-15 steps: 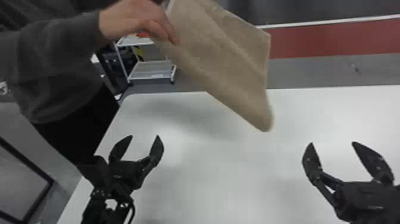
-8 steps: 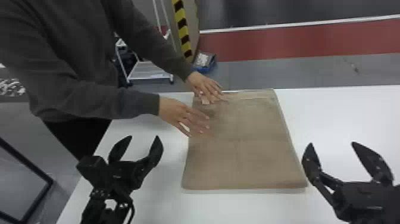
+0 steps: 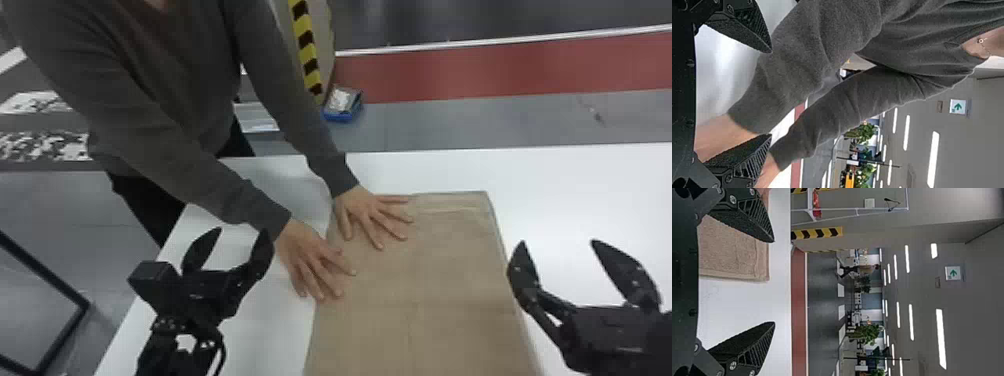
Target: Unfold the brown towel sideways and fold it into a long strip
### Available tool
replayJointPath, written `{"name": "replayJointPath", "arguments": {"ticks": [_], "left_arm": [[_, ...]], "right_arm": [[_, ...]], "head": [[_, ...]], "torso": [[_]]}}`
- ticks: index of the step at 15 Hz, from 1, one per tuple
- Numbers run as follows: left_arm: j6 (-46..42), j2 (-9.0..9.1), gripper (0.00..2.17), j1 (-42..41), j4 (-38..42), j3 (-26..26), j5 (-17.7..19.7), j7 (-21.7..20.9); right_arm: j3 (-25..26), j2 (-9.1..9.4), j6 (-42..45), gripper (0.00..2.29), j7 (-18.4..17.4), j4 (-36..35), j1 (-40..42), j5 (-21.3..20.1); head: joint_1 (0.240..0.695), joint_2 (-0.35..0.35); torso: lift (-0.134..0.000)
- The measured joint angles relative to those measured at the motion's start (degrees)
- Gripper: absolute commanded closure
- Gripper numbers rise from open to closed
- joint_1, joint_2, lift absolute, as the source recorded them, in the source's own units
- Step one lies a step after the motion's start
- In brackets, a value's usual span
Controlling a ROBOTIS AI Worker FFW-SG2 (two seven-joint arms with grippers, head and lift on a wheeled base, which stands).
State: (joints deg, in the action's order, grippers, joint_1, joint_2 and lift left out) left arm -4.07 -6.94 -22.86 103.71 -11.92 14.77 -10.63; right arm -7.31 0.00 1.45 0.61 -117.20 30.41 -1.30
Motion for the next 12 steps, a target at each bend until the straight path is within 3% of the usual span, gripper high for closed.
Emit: {"name": "replayJointPath", "arguments": {"ticks": [12], "left_arm": [[-0.02, -0.12, 0.13, -0.05, 0.32, 0.23, -0.08, -0.09]], "right_arm": [[0.06, 0.00, -0.24, 0.15, 0.00, -0.35, 0.09, -0.02]], "head": [[0.695, 0.219]], "torso": [[-0.125]]}}
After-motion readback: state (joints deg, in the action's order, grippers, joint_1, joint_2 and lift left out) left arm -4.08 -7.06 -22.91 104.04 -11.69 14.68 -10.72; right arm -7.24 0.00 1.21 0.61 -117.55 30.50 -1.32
